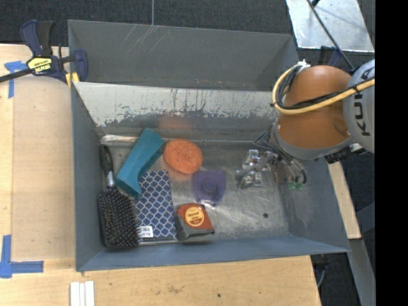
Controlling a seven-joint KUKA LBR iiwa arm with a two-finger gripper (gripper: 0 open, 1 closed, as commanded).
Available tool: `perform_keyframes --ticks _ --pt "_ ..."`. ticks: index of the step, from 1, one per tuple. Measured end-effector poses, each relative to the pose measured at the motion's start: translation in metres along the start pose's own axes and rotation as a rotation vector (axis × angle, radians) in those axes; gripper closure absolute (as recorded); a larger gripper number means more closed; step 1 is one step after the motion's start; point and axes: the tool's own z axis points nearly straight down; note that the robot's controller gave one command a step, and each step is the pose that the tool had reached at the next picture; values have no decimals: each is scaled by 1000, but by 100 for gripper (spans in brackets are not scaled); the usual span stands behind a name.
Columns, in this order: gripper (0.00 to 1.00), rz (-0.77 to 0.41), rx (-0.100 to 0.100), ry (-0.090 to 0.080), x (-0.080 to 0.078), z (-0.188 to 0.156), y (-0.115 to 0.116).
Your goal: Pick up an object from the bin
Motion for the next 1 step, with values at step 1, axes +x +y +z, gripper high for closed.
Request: perform_keyframes --ticks 1 --pt "0 0 -1 0 0 0 0"
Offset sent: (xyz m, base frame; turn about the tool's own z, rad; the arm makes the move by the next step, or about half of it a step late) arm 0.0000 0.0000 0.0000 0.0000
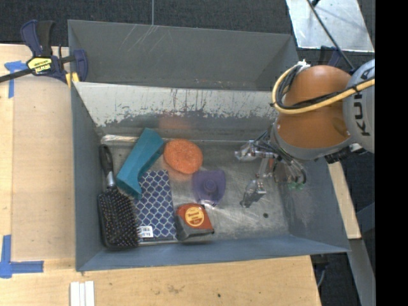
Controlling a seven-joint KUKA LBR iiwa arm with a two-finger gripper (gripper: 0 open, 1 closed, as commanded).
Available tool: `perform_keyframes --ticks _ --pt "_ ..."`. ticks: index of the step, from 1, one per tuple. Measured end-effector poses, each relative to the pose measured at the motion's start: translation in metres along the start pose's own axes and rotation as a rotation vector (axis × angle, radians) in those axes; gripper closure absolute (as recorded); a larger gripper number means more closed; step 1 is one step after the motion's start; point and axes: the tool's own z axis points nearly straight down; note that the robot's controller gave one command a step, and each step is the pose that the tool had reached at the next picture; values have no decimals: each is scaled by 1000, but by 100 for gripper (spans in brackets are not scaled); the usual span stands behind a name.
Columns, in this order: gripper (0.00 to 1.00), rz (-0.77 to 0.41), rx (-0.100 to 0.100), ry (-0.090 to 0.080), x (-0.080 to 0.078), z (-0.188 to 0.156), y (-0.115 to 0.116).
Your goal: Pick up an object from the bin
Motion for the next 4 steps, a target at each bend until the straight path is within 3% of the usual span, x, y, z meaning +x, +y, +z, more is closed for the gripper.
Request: perform_keyframes --ticks 1,2,3,4 --pt "0 0 0 0 0 0 0" --pt "0 -14 1 -5 -20 47 51" --pt "100 -164 -2 -11 -67 79 35" --pt "100 -164 -2 -11 -67 79 35"
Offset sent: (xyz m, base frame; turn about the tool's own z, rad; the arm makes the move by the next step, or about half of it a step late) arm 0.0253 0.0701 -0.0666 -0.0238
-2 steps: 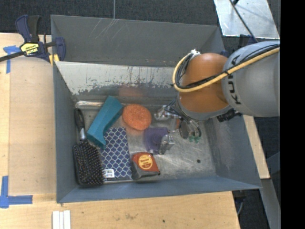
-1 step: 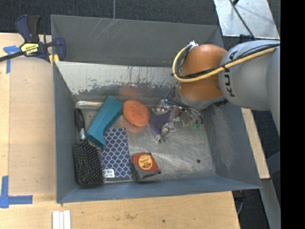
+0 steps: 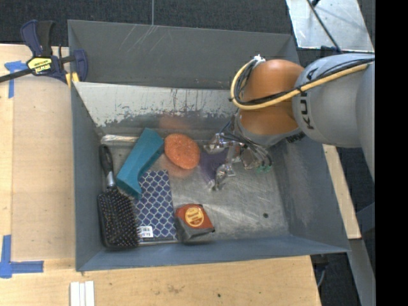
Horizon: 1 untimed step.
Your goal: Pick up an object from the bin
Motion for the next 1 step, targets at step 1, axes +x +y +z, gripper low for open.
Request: perform_keyframes --ticks 1 --pt "100 -7 3 1 14 -188 -1"
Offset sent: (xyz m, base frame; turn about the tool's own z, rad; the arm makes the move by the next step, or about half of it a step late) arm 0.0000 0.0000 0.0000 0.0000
